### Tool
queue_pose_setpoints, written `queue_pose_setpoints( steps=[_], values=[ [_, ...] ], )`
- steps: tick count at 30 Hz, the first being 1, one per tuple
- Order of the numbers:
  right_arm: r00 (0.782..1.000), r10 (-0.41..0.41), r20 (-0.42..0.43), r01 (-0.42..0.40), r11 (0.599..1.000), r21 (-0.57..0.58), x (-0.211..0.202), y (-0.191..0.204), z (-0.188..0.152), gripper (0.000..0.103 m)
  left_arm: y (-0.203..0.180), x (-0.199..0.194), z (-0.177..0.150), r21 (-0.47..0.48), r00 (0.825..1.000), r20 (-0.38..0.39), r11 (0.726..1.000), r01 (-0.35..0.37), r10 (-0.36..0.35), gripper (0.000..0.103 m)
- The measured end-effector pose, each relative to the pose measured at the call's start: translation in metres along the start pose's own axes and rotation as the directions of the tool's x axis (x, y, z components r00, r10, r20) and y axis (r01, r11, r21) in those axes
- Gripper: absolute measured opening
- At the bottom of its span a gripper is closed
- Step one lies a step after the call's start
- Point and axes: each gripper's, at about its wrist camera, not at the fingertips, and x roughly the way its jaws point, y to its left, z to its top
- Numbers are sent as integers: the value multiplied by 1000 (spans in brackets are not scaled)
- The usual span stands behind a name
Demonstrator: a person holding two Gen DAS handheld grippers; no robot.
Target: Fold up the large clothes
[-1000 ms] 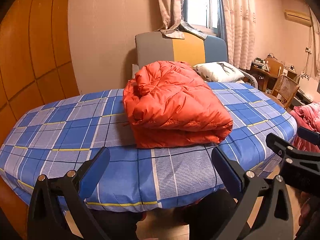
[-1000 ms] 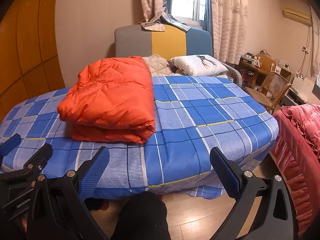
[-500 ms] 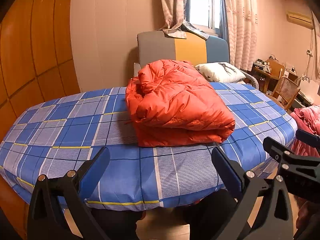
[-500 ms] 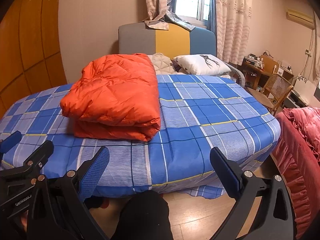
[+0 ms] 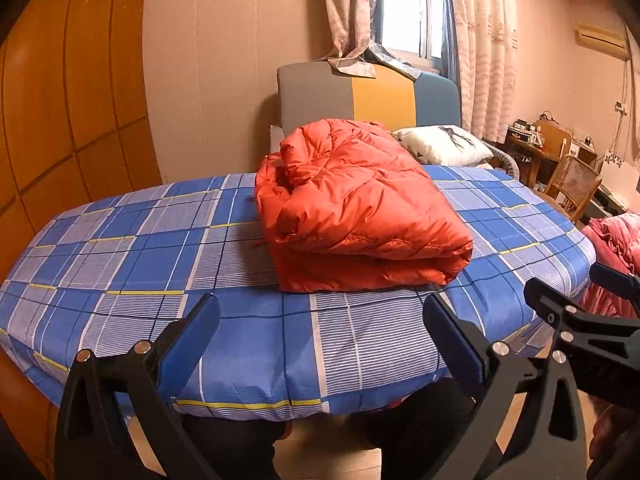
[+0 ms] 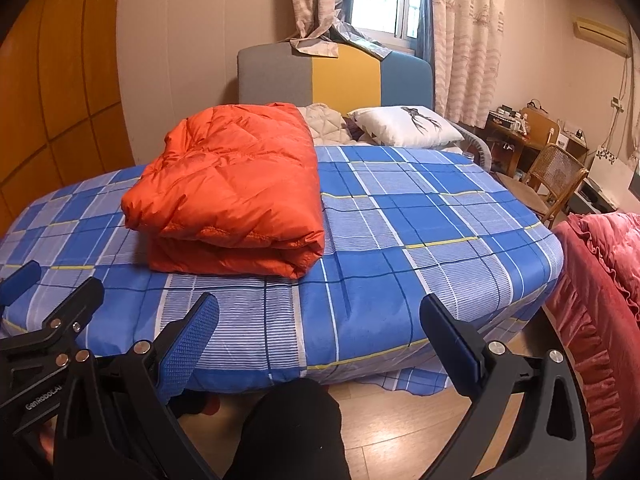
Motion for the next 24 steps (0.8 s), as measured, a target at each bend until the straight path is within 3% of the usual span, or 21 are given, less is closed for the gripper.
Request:
queue_pose_setpoints(
  steps=[24],
  values=[
    [1000,10,15,-9,1000,-30,-2,6,4,100,3,-5,4,-10,1000,24,1000,-6,7,101]
  ],
)
